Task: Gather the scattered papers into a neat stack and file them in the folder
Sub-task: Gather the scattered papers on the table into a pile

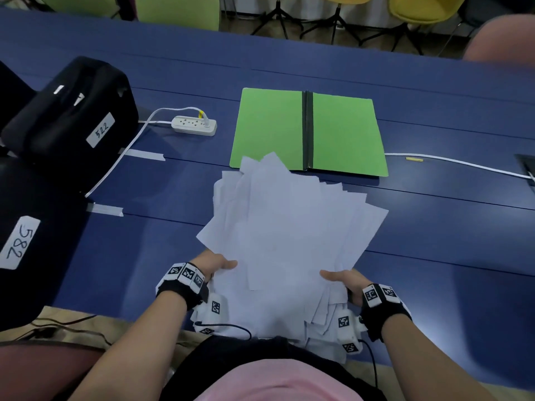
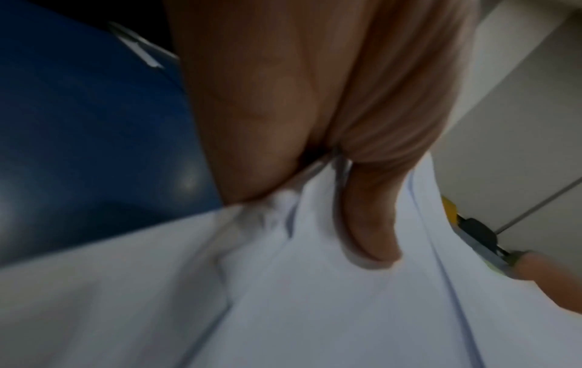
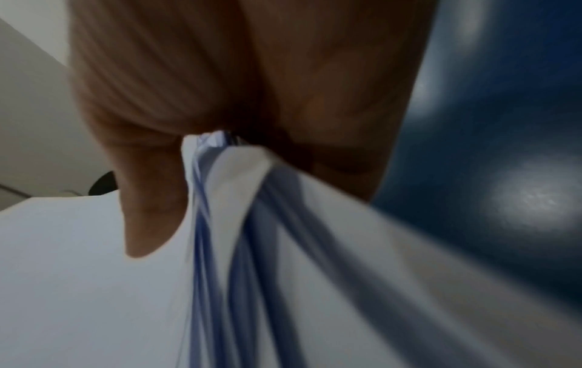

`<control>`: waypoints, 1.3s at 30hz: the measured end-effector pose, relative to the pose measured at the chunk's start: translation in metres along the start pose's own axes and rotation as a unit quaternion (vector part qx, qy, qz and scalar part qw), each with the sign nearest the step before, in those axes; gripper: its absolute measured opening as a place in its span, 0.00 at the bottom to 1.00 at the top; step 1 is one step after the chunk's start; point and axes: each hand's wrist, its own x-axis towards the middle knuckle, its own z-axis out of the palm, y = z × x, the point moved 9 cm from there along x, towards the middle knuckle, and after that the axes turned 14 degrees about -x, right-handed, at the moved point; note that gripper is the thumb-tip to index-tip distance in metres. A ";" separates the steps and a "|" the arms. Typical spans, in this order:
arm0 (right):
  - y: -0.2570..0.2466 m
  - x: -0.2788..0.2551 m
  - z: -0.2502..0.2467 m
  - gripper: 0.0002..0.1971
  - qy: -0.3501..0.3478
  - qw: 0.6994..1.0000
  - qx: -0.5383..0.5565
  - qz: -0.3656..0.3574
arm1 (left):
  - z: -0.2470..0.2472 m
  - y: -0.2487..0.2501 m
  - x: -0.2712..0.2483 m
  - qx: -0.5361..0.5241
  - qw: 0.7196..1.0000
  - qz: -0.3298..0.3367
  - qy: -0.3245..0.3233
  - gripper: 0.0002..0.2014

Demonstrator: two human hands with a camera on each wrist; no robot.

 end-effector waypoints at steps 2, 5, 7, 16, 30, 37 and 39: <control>0.002 -0.003 0.004 0.58 -0.017 0.999 0.032 0.008 | -0.003 0.001 0.004 -0.006 1.000 0.005 -0.017 0.36; -0.004 -0.005 0.013 0.52 -0.043 0.996 0.074 0.012 | -0.001 -0.003 0.022 -0.038 0.999 0.021 -0.029 0.49; -0.017 -0.014 0.022 0.49 -0.056 0.995 0.085 0.004 | 0.005 0.001 0.020 -0.041 0.998 0.044 -0.022 0.48; -0.036 -0.020 -0.001 0.40 0.145 0.986 0.076 -0.024 | 0.012 0.013 -0.005 0.035 0.992 0.088 0.082 0.22; -0.044 -0.019 0.026 0.19 0.107 0.993 -0.033 -0.049 | 0.009 0.013 0.000 0.021 0.991 0.091 0.100 0.19; -0.064 -0.027 0.032 0.34 0.102 0.988 -0.024 -0.114 | 0.007 0.007 0.008 0.009 0.991 0.080 0.110 0.03; -0.073 -0.035 0.035 0.25 0.090 0.987 -0.038 -0.124 | 0.007 0.005 0.008 0.017 0.991 0.070 0.109 0.11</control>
